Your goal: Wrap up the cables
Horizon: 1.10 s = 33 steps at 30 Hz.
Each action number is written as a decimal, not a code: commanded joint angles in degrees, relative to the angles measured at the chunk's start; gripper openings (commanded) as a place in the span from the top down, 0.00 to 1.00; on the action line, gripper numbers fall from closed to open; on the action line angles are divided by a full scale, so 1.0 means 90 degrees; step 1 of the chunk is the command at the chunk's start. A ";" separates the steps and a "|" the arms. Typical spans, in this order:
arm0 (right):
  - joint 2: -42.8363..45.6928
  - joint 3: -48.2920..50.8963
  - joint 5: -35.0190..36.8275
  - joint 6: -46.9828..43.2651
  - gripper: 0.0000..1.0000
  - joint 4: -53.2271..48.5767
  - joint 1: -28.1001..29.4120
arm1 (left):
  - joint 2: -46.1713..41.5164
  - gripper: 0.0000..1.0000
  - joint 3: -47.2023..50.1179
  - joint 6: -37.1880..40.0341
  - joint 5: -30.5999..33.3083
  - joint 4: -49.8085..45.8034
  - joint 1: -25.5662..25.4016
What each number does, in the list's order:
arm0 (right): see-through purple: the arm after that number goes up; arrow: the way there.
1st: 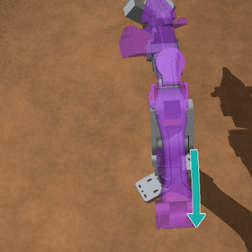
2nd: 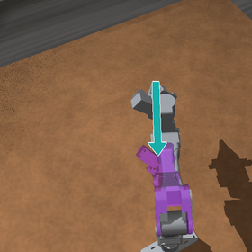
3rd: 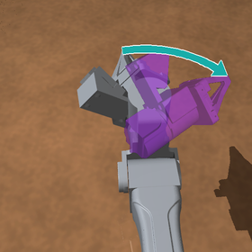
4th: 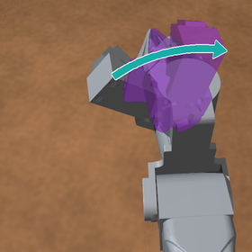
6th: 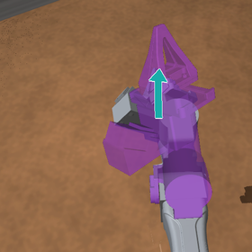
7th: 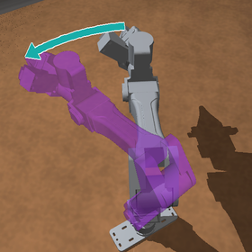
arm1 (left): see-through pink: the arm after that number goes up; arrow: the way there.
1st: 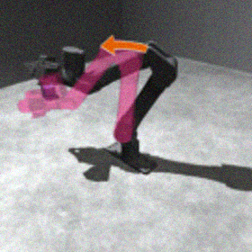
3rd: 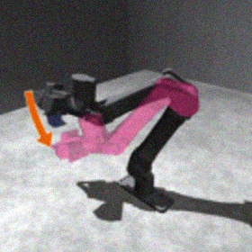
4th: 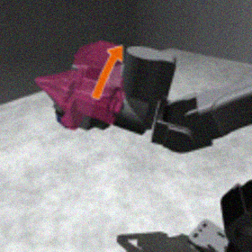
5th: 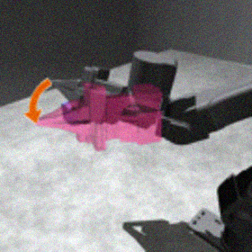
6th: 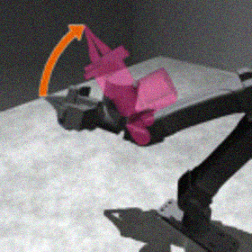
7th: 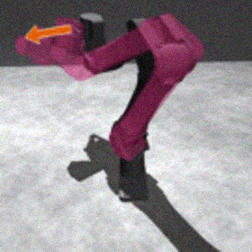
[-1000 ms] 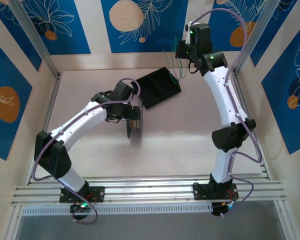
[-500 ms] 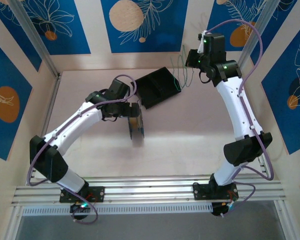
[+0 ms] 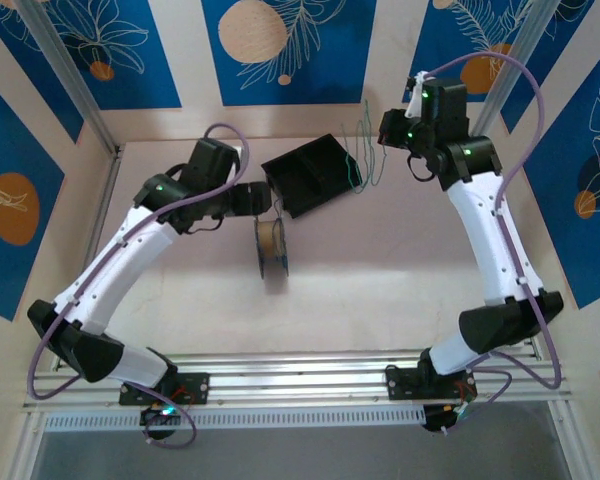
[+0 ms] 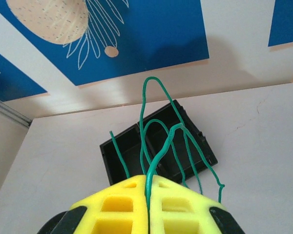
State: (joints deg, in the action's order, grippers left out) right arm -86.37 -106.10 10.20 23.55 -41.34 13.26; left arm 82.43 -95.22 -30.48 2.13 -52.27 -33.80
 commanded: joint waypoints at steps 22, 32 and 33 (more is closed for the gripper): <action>0.2152 0.1431 -0.2149 0.1211 1.00 0.0116 -0.0549 | 0.3436 0.56 -0.4618 -0.0429 -0.2197 0.0308 -0.1369; 0.2393 0.1661 -0.2793 0.1488 1.00 0.0274 -0.0957 | 0.3486 0.65 -0.4601 -0.0438 -0.1944 0.0183 -0.1371; 0.2402 0.1671 -0.2836 0.1522 1.00 0.0287 -0.0994 | 0.3495 0.66 -0.4603 -0.0437 -0.1947 0.0168 -0.1372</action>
State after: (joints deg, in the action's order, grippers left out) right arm -66.02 -91.64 -11.66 35.59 -40.66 5.23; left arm 113.69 -134.74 -34.28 -15.99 -49.28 -45.89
